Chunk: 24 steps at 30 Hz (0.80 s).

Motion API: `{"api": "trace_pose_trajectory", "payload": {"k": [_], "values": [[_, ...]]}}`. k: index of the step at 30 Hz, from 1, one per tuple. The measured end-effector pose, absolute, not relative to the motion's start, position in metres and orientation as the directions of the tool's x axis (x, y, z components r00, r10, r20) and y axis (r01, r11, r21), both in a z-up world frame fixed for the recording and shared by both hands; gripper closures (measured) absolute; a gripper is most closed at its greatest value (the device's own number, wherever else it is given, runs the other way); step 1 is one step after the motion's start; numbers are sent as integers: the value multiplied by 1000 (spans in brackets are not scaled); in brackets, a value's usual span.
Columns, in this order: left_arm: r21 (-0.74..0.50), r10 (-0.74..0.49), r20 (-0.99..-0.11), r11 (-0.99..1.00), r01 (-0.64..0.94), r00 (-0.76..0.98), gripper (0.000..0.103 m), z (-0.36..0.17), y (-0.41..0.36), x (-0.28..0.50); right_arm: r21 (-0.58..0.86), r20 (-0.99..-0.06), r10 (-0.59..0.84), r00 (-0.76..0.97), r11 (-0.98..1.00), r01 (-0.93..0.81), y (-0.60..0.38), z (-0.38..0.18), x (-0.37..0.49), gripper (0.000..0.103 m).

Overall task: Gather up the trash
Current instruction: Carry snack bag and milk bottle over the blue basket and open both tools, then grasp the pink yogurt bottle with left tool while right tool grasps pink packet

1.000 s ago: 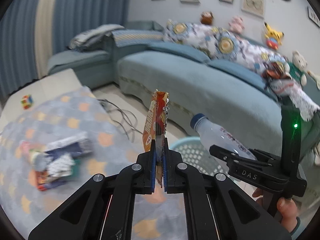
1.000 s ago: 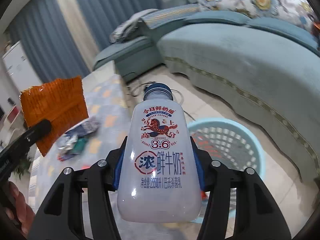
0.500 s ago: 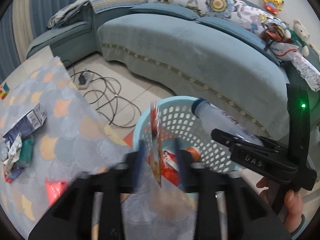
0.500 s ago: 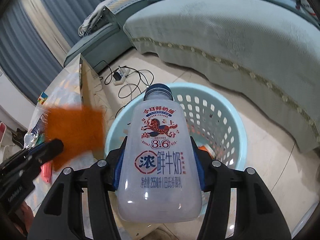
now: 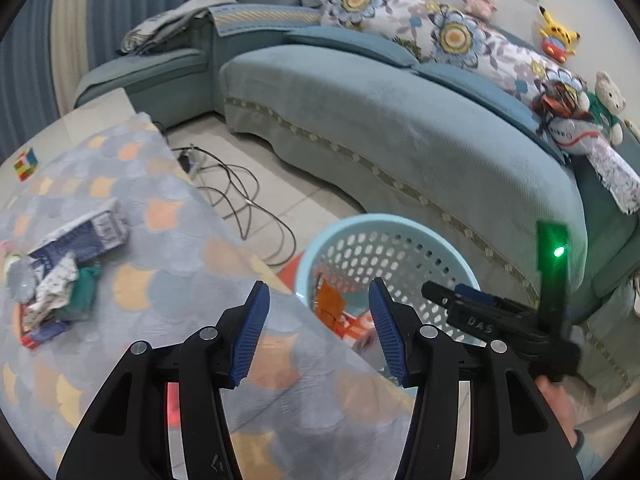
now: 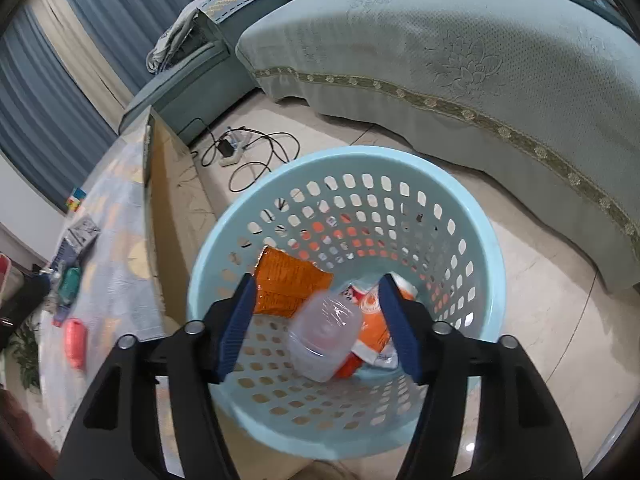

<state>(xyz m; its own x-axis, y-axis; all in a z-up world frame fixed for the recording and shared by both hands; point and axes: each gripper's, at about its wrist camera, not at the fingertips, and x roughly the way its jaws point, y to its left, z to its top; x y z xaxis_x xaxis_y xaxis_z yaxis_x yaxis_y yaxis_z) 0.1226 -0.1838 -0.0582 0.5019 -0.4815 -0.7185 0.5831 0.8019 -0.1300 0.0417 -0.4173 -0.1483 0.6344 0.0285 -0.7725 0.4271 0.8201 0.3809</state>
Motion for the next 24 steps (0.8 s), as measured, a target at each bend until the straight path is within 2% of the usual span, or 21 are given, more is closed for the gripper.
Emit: {"api": "trace_pose_trajectory", "payload": {"k": [7, 12, 19, 24], "values": [[-183, -462, -671, 861, 474, 580, 51, -31, -123, 140, 307, -765, -51, 642, 847, 433, -417, -173, 58, 41], [-174, -362, -651, 927, 332, 668, 51, -20, -63, 160, 326, -769, -40, 639, 835, 444, -421, -193, 69, 41], [-299, -311, -641, 943, 145, 702, 48, -22, 26, 180, 318, -742, -36, 669, 860, 399, -412, -188, 89, 41], [-377, -304, -646, 925, 54, 700, 48, -35, 71, 189, 259, -747, -60, 662, 891, 373, -394, -183, 102, 41]]}}
